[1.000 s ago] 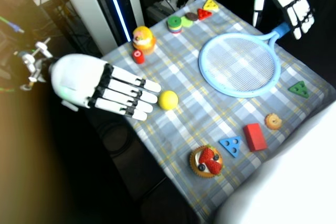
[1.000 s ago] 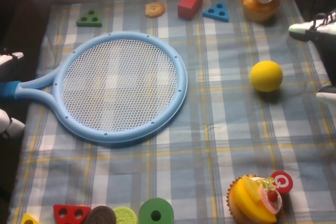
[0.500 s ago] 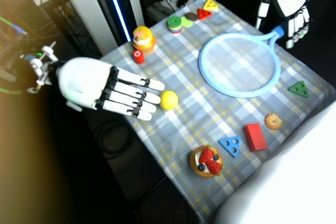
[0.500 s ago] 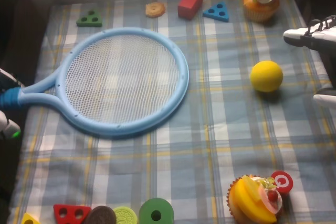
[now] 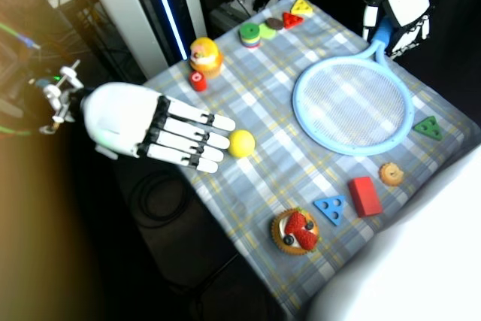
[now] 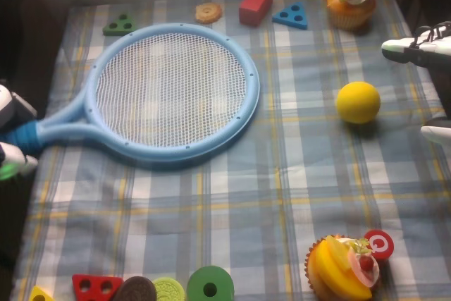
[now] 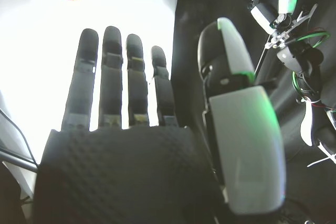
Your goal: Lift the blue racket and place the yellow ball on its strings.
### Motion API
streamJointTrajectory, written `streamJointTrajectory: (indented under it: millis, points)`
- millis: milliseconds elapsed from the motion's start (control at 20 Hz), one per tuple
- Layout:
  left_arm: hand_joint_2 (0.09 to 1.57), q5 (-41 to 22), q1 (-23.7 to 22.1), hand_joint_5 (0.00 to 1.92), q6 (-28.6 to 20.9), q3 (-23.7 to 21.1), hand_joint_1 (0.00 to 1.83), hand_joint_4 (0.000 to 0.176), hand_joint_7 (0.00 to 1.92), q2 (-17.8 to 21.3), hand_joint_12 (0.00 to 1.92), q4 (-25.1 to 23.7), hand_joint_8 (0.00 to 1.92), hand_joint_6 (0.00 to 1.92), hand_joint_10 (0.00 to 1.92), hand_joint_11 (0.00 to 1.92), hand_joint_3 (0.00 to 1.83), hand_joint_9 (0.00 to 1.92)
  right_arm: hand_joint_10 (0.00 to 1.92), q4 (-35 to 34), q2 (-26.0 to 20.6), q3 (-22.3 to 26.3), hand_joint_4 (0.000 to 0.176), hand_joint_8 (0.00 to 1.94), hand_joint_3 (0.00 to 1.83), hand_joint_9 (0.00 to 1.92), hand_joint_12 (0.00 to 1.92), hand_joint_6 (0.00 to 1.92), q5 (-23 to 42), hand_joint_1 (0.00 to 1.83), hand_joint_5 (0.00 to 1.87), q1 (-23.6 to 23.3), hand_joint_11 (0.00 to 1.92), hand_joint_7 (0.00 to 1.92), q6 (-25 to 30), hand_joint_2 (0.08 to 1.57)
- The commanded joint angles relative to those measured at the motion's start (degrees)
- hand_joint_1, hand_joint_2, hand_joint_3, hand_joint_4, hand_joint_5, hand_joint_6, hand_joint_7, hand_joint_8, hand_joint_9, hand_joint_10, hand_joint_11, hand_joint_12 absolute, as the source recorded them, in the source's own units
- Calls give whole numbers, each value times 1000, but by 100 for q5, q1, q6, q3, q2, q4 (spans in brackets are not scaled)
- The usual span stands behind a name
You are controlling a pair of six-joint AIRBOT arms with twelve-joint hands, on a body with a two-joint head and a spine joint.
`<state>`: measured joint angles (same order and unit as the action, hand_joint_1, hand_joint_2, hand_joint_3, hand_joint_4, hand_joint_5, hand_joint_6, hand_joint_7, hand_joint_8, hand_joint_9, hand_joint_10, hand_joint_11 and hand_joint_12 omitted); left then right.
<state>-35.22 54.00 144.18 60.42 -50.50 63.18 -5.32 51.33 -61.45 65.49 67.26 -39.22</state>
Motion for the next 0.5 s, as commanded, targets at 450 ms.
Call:
streamJointTrajectory:
  millis: [450]
  points:
    - [1160, -2062, 651, 796, -2502, -1232, 1770, 176, 1157, 1066, 1921, -1913, 1921, 1921, 1921, 1392, 0, 1460, 0, -15, 12, -53, 34, 0, 2, 428, 218, 0, 686, 847, 323, -179, 335, 418, 62, 1197]
